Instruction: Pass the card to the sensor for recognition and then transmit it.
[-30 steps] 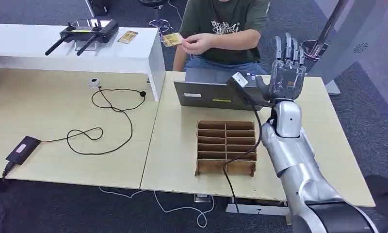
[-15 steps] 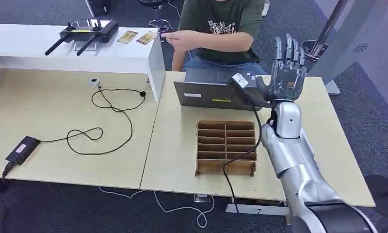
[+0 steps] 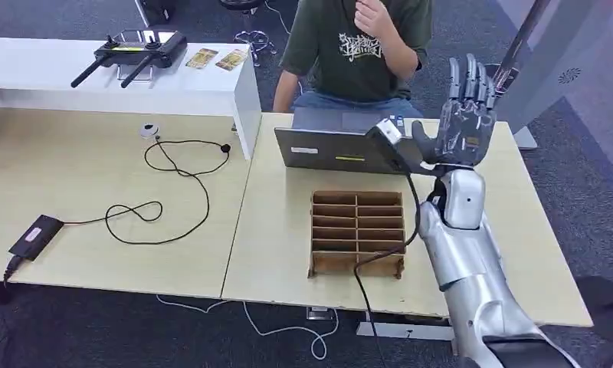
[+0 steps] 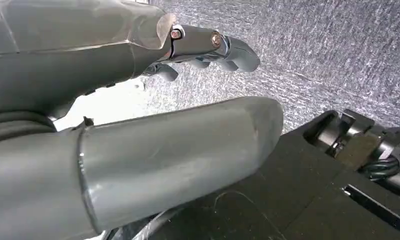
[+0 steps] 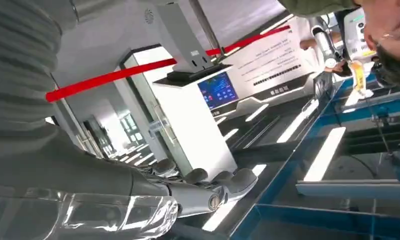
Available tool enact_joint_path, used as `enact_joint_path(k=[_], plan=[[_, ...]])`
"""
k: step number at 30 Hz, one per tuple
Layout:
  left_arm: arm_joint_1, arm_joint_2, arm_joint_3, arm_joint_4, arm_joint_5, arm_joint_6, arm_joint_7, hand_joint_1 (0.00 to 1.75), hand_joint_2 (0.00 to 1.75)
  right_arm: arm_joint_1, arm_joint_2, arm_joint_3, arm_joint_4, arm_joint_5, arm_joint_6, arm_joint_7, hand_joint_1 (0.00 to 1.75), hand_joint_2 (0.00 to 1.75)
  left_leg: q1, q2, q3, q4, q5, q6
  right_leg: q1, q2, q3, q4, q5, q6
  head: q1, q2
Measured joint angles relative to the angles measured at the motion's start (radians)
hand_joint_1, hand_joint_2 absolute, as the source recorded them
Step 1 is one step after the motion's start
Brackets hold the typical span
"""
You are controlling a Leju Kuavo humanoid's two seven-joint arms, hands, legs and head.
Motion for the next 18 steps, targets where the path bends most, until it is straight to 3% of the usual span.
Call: enact_joint_path(k=[18], plan=[[0.001,0.005,0.009,0.0,-0.01,0.0,0.009,0.0,0.0,0.181,-0.02,-0.03,-0.25,0.025,0.0,0.008,0.0,1.75,0.0,0.0,0.0,0.0,0.0,0.0,0.0,0.0,0.0,0.0,0.0,0.0,0.0,0.0]])
